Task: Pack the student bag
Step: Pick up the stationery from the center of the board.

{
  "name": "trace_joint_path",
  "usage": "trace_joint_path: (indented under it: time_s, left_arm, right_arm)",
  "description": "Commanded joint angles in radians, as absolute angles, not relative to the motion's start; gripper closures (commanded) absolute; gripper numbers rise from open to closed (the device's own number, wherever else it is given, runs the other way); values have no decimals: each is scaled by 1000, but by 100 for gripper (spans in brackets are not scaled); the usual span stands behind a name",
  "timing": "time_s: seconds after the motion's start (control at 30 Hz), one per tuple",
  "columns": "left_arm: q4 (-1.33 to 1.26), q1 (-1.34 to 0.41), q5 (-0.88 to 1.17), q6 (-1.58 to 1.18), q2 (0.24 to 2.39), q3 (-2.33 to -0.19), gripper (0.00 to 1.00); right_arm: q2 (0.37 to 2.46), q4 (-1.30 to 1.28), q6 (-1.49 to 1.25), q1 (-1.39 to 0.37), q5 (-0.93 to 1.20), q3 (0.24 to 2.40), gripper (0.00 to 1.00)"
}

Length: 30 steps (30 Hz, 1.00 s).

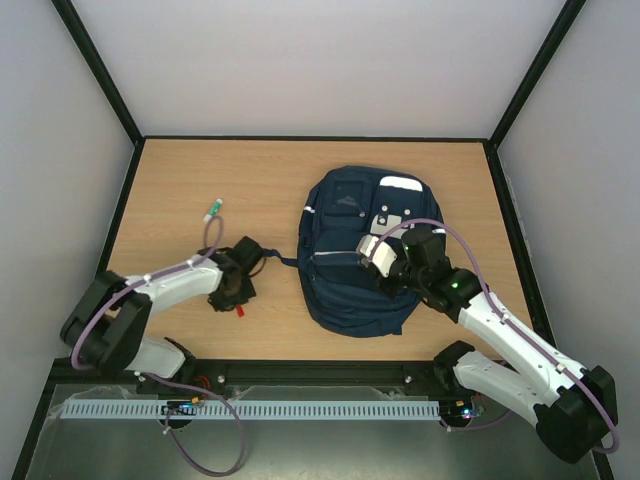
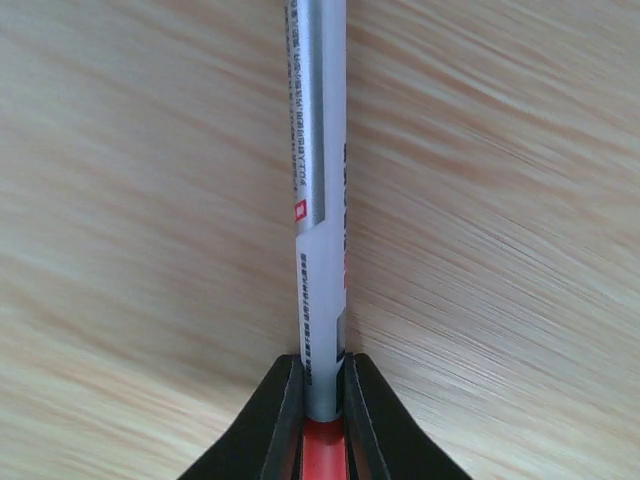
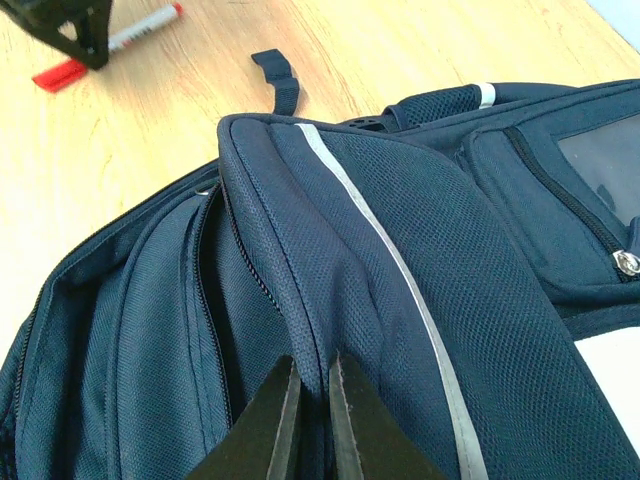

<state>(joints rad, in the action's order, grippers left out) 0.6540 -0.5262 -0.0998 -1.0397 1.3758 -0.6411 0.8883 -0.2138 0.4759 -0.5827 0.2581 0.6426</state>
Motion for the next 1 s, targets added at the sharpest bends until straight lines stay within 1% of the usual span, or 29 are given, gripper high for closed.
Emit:
trace_joint_path:
  time_s: [0.0,0.1,0.17,0.2,0.23,0.33,0.37,0.43,0.6,0.7,0.8,0.97]
  left_arm:
    - [635,-721,-71,-940,1513,-693,94]
    - [681,-866,-91,-937,1546,-725,94]
    - [721,-929,-98,-928,1553,-736,93]
    - [744,-944,-102,-923,1555,-738,90]
    - [763,-950,-102,-912,1556,-736,84]
    - [785,-950,-87,-861,1547,-736,61]
    - [785,-950,-89,-851,1543,-742,54]
    - [769,-950,-81,-812,1538,-766,47]
    - [734,-947,-99,-739,1541,-820,36]
    - [716,-921,-103,-714,1560,-838,36]
    - [702,-899,-112,-698,1584,-850,40]
    - [683,-856,-80,-685,1603,-857,54]
  right_arm:
    - [893,-209,484,-583,285,632,93]
    - [891,-209,483,-583,284,632,93]
    - [893,-209,482,-583,288,632,93]
    - [894,-209,482,-583,291,632,93]
    - [895,-210,482,-583,296,632,93]
    - [904,-213,483,-583,298,636,93]
    - [908,-215,483,-583,300,638,93]
    - [911,-218,482,-583,299,640,93]
    - [901,-219,480,-583,300,638,93]
    - [900,-218,480,-583,298,638,93]
    - [902,-218,482,-583,295,637,93]
    - [901,-218,482,-583,294,636,93]
